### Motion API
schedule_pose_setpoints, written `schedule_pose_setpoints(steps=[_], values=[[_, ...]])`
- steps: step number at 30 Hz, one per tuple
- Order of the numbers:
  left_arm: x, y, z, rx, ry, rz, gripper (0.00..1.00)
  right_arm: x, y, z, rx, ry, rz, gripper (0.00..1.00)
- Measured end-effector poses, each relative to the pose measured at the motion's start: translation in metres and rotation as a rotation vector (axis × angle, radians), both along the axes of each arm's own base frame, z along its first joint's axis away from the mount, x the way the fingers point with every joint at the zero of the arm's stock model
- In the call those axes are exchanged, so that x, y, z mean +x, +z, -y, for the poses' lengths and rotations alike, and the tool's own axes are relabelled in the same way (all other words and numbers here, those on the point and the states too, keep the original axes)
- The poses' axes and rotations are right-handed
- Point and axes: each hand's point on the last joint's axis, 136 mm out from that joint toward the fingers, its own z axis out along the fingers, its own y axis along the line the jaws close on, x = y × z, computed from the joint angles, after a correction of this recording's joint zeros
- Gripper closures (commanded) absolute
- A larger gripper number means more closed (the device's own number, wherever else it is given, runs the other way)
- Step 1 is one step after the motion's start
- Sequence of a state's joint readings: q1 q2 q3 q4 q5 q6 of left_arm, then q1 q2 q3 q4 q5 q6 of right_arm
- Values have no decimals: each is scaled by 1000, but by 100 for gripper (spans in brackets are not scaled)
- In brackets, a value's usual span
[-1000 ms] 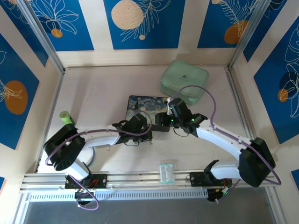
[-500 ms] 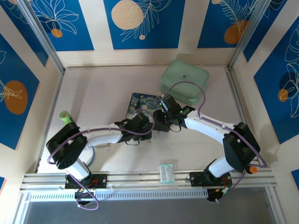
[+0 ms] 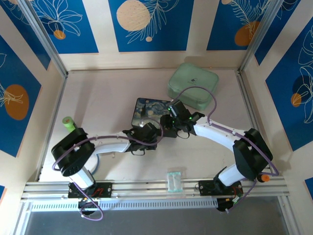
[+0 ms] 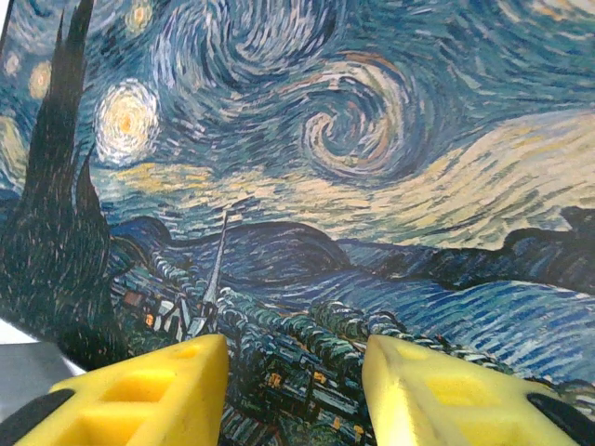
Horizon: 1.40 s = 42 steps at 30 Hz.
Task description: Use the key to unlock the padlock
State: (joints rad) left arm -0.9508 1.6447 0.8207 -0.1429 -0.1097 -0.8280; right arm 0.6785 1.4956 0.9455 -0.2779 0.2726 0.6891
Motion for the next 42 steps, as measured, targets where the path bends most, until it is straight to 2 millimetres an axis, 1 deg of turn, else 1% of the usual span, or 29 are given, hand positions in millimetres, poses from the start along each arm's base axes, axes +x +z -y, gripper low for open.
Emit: schedule_pose_setpoints(steps=[7,11,18,22,25,33,39,40,42], values=[[-1,1,0,35,-10,33,86,3,1,-5,35,-2,19,54],[-1,2,-4,78,-12,52,87,4,2,-6,51,-5,28,55],[0,0,-16,194,-9,79,83,3,2,-10,81,-2,25,55],[0,0,-17,228,-12,100,83,4,2,-10,87,-7,25,55],[-2,1,-17,267,-16,121,80,4,2,-10,92,-13,22,55],[1,0,-23,377,-5,173,81,4,3,-12,108,-23,24,55],[0,0,-30,415,-3,181,82,4,2,-17,123,-24,27,55],[0,0,-31,417,-2,181,81,4,3,-17,125,-24,28,55],[0,0,-31,418,1,181,77,4,3,-19,126,-21,29,55]])
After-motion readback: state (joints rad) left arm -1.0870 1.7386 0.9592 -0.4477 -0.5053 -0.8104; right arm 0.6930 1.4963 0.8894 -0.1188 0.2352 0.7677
